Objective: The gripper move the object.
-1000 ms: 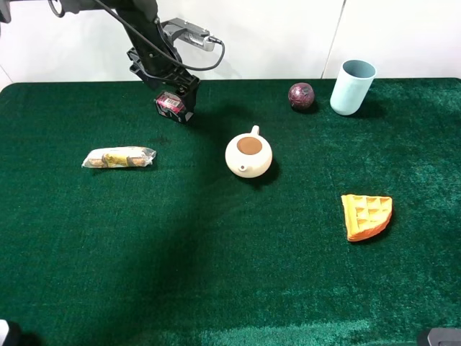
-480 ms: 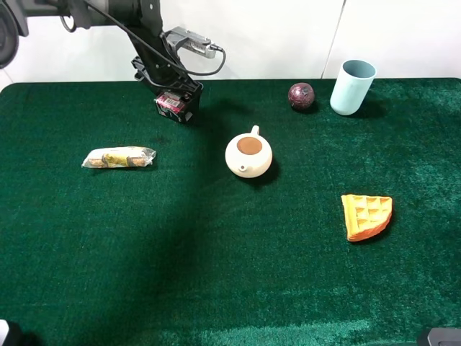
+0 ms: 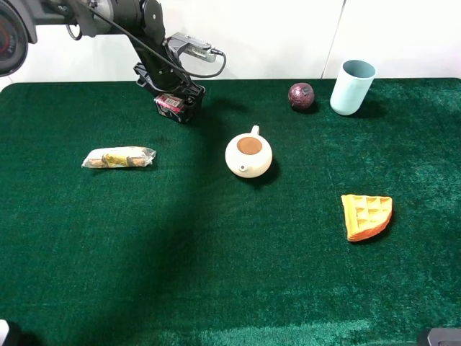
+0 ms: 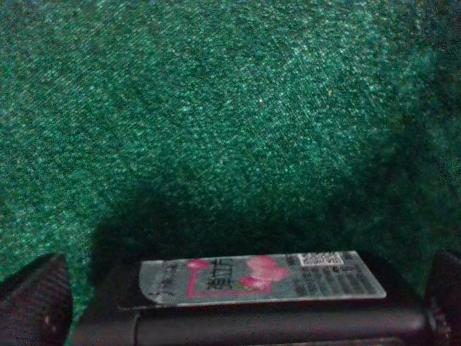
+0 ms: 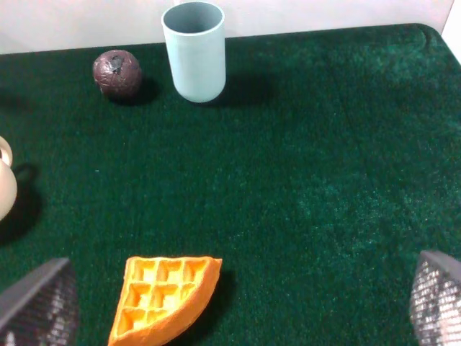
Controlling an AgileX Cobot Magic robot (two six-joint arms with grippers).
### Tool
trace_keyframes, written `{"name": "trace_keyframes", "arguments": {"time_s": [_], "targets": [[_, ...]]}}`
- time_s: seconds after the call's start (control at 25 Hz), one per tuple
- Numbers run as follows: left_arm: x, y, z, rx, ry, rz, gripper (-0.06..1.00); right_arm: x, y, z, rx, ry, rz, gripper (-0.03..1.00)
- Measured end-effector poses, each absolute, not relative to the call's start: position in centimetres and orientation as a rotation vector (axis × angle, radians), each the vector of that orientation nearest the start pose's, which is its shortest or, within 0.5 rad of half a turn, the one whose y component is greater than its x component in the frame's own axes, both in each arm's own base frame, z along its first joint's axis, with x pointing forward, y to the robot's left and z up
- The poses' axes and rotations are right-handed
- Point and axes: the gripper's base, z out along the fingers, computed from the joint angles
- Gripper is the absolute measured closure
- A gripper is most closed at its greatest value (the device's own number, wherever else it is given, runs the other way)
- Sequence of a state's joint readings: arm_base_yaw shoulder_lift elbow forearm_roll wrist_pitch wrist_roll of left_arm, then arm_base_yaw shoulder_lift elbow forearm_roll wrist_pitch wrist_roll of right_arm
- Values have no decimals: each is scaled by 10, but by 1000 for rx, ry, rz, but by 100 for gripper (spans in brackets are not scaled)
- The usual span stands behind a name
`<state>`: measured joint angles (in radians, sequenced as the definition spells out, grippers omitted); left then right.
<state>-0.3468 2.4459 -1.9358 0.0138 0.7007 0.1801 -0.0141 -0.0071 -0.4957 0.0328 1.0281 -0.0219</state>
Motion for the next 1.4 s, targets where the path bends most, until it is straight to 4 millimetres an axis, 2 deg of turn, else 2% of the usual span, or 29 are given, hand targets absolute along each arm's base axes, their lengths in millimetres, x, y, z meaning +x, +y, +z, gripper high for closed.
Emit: {"name": "trace_keyframes", "arguments": {"time_s": [0.4,0.64,1.24,1.4], "targets": [[485,-174,108,626,2658,-53,-4,-4,3,279,-9,2009,16,28],[484,-174,108,627,2671,-51,15,-4,3,279,-9,2009,16,28],[484,-174,108,626,2672,-51,15,-4,3,279,-9,2009,16,28],[487,-175,117,622,2672,-51,15,-4,3,279,-9,2009,16,28]]}}
